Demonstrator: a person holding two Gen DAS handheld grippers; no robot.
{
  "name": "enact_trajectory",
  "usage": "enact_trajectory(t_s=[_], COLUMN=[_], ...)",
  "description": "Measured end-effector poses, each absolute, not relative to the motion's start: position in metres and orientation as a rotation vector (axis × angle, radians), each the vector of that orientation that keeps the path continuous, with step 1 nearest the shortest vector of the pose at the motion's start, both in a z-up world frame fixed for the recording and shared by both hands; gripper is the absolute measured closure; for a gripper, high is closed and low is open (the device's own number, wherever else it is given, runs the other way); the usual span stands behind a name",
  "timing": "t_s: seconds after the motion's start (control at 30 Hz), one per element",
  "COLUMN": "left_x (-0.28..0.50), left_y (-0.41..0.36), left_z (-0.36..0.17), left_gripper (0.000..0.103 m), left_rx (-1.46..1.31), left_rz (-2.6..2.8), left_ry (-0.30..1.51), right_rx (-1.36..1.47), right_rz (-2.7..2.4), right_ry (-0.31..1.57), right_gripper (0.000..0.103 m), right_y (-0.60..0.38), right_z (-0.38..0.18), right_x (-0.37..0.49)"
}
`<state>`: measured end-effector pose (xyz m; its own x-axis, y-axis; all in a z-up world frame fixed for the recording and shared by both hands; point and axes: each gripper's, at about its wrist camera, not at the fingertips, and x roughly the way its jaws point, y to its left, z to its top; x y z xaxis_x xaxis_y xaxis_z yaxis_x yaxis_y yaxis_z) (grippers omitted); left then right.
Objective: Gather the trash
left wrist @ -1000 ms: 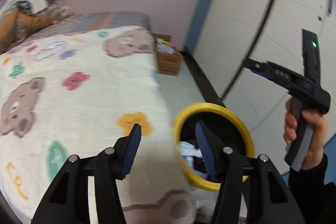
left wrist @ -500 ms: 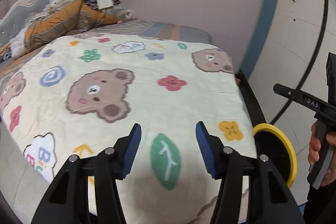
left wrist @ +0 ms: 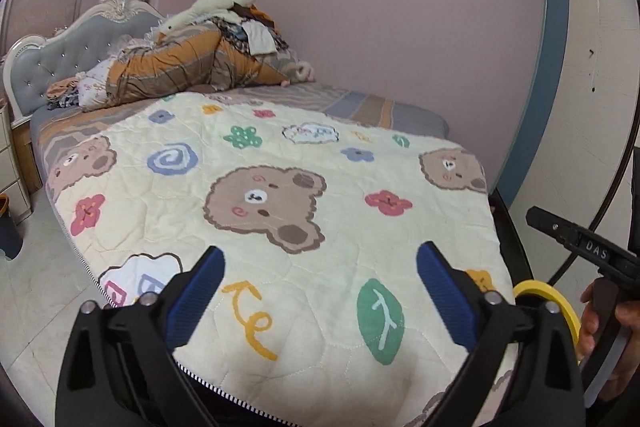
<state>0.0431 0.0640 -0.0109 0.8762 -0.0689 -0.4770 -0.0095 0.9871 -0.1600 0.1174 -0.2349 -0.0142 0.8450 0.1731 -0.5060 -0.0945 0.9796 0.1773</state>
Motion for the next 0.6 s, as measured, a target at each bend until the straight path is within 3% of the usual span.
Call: enact_trajectory(t_s=[0.33,0.6], left_x=[0.006,-0.021], left_y=[0.058,0.043], left_z=[0.014,0.027], left_gripper=[0.008,0.008], left_rx=[-0.144,-0.126], left_rz=[0.001,0.019], left_ry=[0.400,0.309], right_rx=[0.140,0.094], right_rz=[0.083,0.042], right_ry=[0.344,0.295], right_gripper=[0.008,0.008], right_y=[-0.232,-0.220], right_z=[-0.001,-0.004], right_x=[0.075,0.055])
